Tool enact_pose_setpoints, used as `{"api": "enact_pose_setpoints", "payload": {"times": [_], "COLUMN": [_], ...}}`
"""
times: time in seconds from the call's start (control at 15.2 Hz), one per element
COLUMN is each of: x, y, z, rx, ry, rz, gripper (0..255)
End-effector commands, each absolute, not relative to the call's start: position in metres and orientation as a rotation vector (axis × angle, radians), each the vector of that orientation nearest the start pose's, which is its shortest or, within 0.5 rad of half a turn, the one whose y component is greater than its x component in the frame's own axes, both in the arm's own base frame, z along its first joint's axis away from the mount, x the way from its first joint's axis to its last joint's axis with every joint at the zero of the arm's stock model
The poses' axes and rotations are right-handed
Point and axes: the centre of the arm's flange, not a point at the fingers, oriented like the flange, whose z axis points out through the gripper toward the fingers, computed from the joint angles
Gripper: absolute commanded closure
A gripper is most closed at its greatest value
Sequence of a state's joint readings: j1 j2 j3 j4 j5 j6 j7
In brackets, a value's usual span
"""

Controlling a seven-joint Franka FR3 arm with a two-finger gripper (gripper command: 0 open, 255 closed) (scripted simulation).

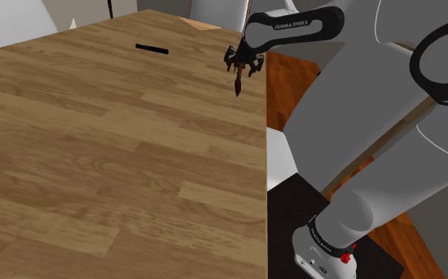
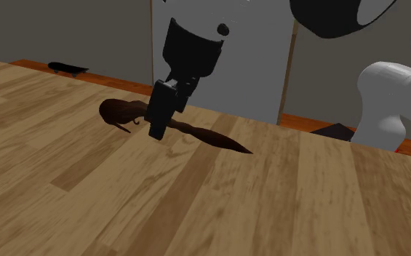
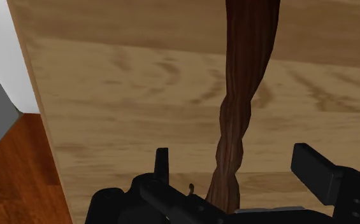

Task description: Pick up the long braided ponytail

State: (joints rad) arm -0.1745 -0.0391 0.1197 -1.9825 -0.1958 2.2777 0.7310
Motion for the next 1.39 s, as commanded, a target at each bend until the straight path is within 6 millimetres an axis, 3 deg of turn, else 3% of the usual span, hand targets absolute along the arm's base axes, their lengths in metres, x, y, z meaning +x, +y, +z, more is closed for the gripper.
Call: {"api": "enact_pose_setpoints", "payload": {"times": [0.0, 0.13, 0.26, 0.33, 0.92, 1.32], "x": [0.575, 0.575, 0.575, 0.575, 0.575, 0.575], "y": [-0.035, -0.035, -0.035, -0.035, -0.035, -0.035], "z": [0.507, 0.493, 0.493, 0.493, 0.493, 0.525], "rx": [-2.957, -2.957, -2.957, -2.957, -2.957, -2.957], "ry": [1.052, 1.052, 1.052, 1.052, 1.052, 1.052], "rz": [-0.591, -0.591, -0.591, -0.591, -0.591, -0.591], "gripper": [0, 0, 0, 255, 255, 255]}}
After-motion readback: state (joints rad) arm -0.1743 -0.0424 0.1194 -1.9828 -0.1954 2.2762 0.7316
